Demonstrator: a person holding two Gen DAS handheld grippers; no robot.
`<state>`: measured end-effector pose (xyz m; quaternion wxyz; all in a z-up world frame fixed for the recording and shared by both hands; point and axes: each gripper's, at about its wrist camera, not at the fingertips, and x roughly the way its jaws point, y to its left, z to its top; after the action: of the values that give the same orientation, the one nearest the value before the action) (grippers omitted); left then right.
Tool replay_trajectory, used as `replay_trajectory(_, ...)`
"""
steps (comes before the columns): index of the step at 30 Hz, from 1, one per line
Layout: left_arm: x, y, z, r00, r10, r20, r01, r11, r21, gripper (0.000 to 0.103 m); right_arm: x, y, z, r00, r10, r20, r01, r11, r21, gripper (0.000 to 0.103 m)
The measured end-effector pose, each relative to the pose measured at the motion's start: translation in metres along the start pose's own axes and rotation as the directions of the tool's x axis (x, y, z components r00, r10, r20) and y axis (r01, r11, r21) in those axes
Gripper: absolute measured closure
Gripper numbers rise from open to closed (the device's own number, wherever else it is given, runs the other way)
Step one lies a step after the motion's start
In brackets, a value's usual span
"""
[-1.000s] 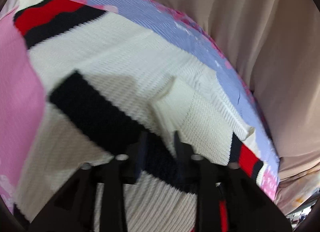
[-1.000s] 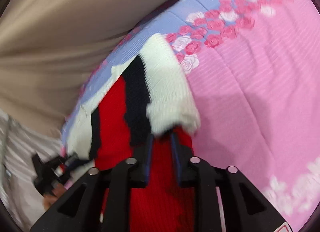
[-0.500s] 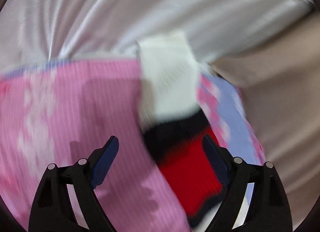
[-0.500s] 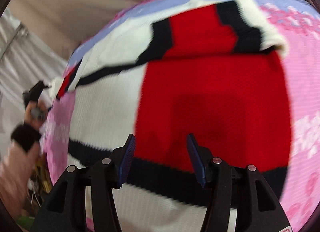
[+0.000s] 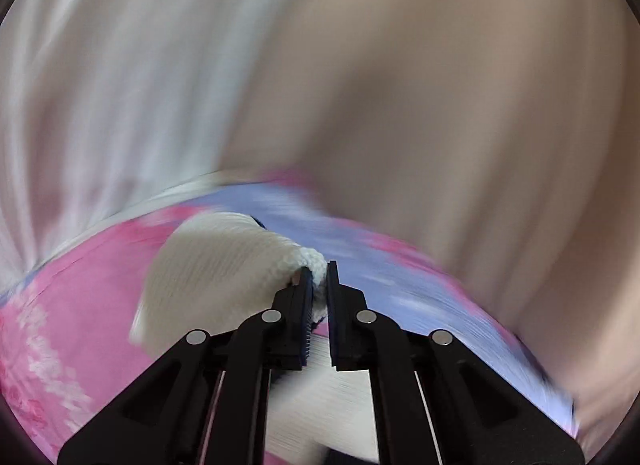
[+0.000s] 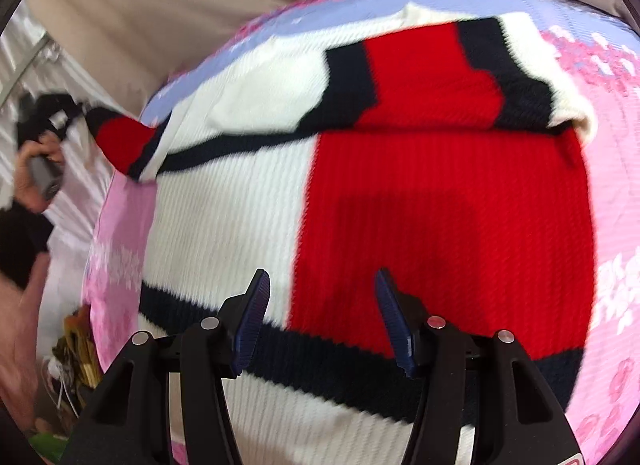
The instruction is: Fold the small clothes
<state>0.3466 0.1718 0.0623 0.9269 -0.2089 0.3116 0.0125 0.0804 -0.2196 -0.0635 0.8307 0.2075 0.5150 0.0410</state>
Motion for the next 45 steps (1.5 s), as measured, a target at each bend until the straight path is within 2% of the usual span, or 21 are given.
replay_trajectory(4,-0.016,-0.143,-0.084,0.972,-0.196,-0.128,0.222,0.945,0.239,0.094,-0.017,-0.033,0.011,0.997,-0.024,0.069,0.019,0.997,0.074,0.045)
replay_trajectory(5,-0.013,-0.171,-0.122,0.949,-0.232,-0.212,0.284,0.922,0.263,0.093,-0.021,-0.043,0.013,0.996,-0.036,0.082,0.028,0.995,0.095,0.045)
replay_trajectory(6,-0.009,-0.185,-0.149,0.931,-0.243,-0.272,0.316,0.909,0.272,0.083,-0.025,-0.056,0.014,0.994,-0.05,0.094,0.039,0.992,0.12,0.045)
replay_trajectory(7,-0.003,-0.196,-0.178,0.916,-0.235,-0.326,0.33,0.903,0.275,0.073,-0.028,-0.065,0.014,0.993,-0.063,0.1,0.049,0.989,0.137,0.045)
replay_trajectory(8,0.002,-0.202,-0.208,0.902,-0.213,-0.375,0.327,0.904,0.274,0.052,-0.031,-0.074,0.015,0.991,-0.081,0.106,0.065,0.986,0.152,0.045)
replay_trajectory(9,0.007,-0.202,-0.231,0.892,-0.184,-0.413,0.31,0.914,0.262,0.046,-0.034,-0.082,0.016,0.989,-0.098,0.112,0.079,0.983,0.164,0.045)
replay_trajectory(12,0.015,-0.177,-0.262,0.87,-0.145,-0.472,0.259,0.947,0.188,0.043,-0.043,-0.095,0.023,0.981,-0.139,0.134,0.117,0.981,0.155,0.044)
replay_trajectory(15,0.008,-0.119,-0.247,0.886,-0.101,-0.452,0.145,0.987,0.065,0.036,-0.043,-0.091,0.041,0.976,-0.147,0.162,0.132,0.986,0.097,0.039)
replay_trajectory(18,0.015,-0.065,-0.218,0.902,-0.072,-0.425,0.033,0.995,-0.099,0.032,-0.029,-0.08,0.072,0.982,-0.107,0.153,0.099,0.993,0.062,0.03)
replay_trajectory(22,0.037,-0.002,-0.192,0.907,-0.06,-0.416,-0.072,0.953,-0.295,0.031,0.002,-0.078,0.106,0.983,-0.133,0.129,0.124,0.989,0.079,0.03)
replay_trajectory(26,0.05,0.031,-0.189,0.906,-0.104,-0.411,-0.093,0.897,-0.432,0.034,0.02,-0.109,0.115,0.992,-0.061,0.109,0.028,0.959,0.282,0.03)
replay_trajectory(28,0.052,0.033,-0.187,0.907,-0.117,-0.405,-0.088,0.887,-0.453,0.038,0.024,-0.123,0.115,0.993,-0.029,0.119,-0.016,0.934,0.358,0.034)
replay_trajectory(30,0.054,0.031,-0.182,0.913,-0.123,-0.389,-0.074,0.888,-0.454,0.057,0.025,-0.125,0.119,0.991,-0.019,0.135,-0.034,0.924,0.38,0.039)
replay_trajectory(31,0.054,0.03,-0.179,0.916,-0.124,-0.382,-0.067,0.89,-0.451,0.065,0.027,-0.123,0.123,0.99,-0.01,0.138,-0.044,0.924,0.379,0.049)
replay_trajectory(33,0.052,0.027,-0.177,0.927,-0.109,-0.359,-0.069,0.892,-0.447,0.088,0.035,-0.117,0.133,0.993,0.018,0.113,-0.058,0.93,0.362,0.089)
replay_trajectory(34,0.048,0.028,-0.174,0.934,-0.101,-0.343,-0.069,0.891,-0.45,0.09,0.035,-0.114,0.137,0.994,0.029,0.107,-0.066,0.931,0.36,0.094)
replay_trajectory(38,0.024,0.027,-0.153,0.966,-0.081,-0.245,-0.039,0.892,-0.451,0.093,-0.019,-0.092,0.157,0.95,0.13,0.284,-0.211,0.938,0.275,0.096)
replay_trajectory(39,0.019,0.027,-0.152,0.969,-0.067,-0.237,-0.044,0.9,-0.434,0.093,-0.039,-0.088,0.159,0.928,0.163,0.335,-0.253,0.936,0.245,0.097)
replay_trajectory(41,0.02,0.03,-0.158,0.966,-0.05,-0.254,-0.06,0.911,-0.408,0.093,-0.065,-0.088,0.15,0.91,0.147,0.388,-0.236,0.952,0.193,0.097)
replay_trajectory(42,0.03,0.031,-0.169,0.956,-0.031,-0.292,-0.09,0.916,-0.392,0.093,-0.062,-0.093,0.145,0.918,0.122,0.376,-0.204,0.961,0.185,0.097)
replay_trajectory(45,0.046,0.039,-0.198,0.925,0.0,-0.38,-0.16,0.907,-0.39,0.093,0.005,-0.131,0.123,0.984,-0.026,0.177,-0.023,0.962,0.271,0.097)
